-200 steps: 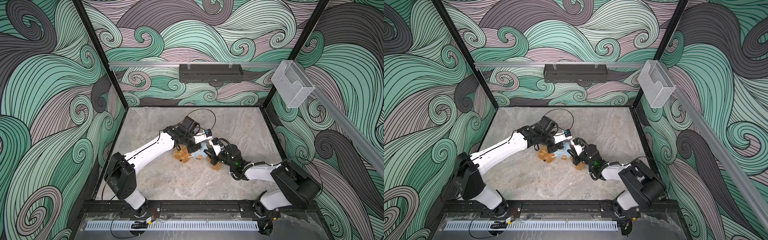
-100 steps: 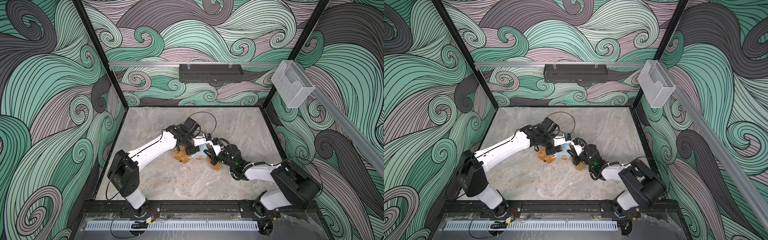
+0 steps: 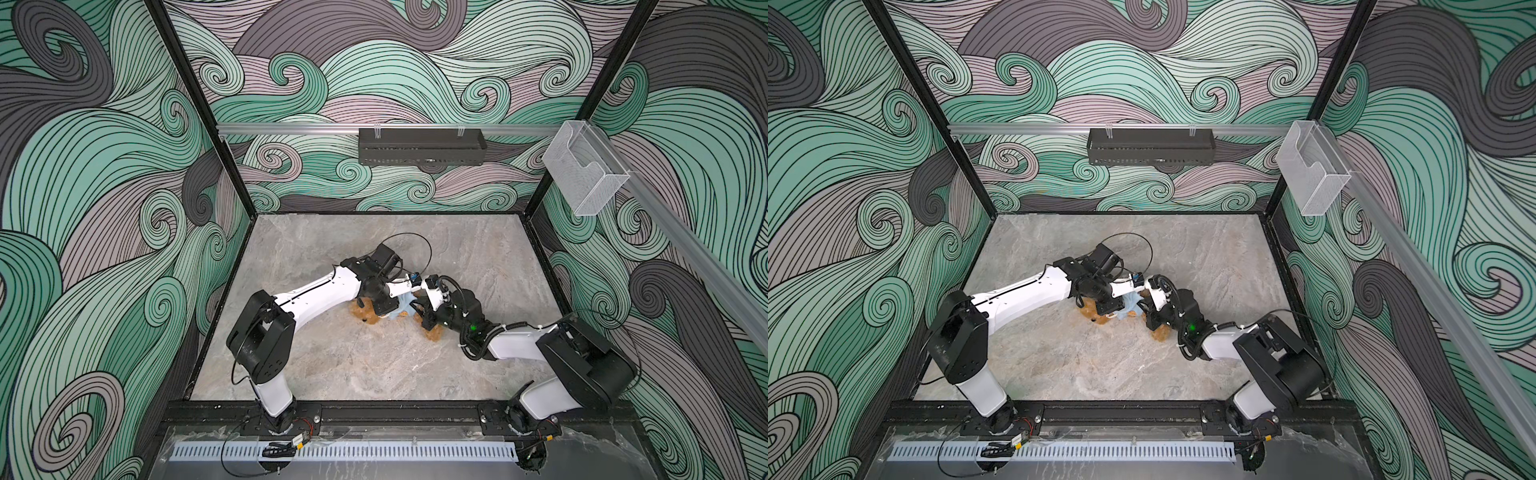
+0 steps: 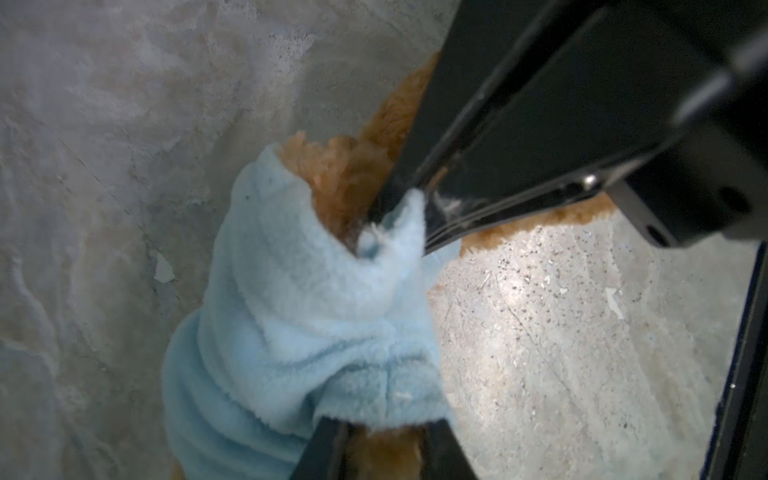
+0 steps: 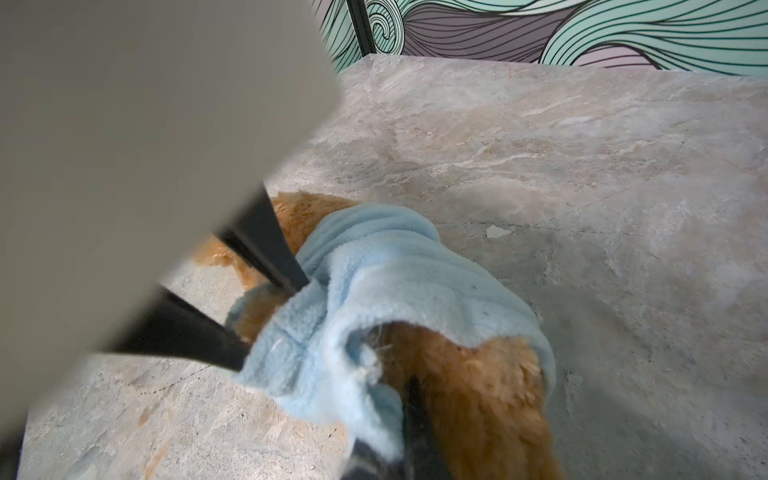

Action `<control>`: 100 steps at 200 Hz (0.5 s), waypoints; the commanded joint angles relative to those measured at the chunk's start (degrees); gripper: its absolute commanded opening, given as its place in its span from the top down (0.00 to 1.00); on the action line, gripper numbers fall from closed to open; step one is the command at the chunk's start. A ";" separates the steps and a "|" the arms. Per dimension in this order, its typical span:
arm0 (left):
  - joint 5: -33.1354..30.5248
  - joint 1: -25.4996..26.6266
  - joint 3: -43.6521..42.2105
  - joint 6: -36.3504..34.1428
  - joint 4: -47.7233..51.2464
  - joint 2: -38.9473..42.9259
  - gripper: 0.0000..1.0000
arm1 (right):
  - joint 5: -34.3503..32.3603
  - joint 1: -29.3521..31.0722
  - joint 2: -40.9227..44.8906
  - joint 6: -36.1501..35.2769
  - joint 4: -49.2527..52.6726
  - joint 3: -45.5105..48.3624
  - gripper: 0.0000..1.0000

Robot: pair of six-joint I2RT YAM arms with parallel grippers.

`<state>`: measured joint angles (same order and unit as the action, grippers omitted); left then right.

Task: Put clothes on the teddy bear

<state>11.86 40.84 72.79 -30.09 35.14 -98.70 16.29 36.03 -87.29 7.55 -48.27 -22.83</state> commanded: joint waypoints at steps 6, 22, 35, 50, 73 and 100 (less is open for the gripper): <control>-0.11 -0.35 -2.98 6.05 -6.72 -0.34 1.00 | -0.49 0.23 -0.43 -0.23 -3.45 0.63 1.00; 1.77 -1.49 -6.84 12.63 -13.68 5.05 1.00 | -4.21 -0.37 0.22 -0.26 -0.13 0.77 1.00; 4.27 -3.85 -12.70 21.38 -23.74 11.42 1.00 | -7.67 -1.31 1.04 0.40 3.92 0.84 1.00; 6.64 -6.98 -18.86 29.89 -33.56 16.83 1.00 | -10.70 -1.86 1.73 0.88 5.84 1.78 1.00; 7.68 -10.05 -22.37 37.11 -38.26 21.69 1.00 | -11.00 -1.85 1.78 0.82 6.80 2.57 1.00; 9.73 -11.96 -25.57 44.16 -44.89 23.52 1.00 | -11.33 -1.17 1.24 -0.27 8.51 2.16 1.00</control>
<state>20.25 31.53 48.03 3.20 1.43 -77.76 10.63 35.42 -84.79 7.94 -48.23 -22.37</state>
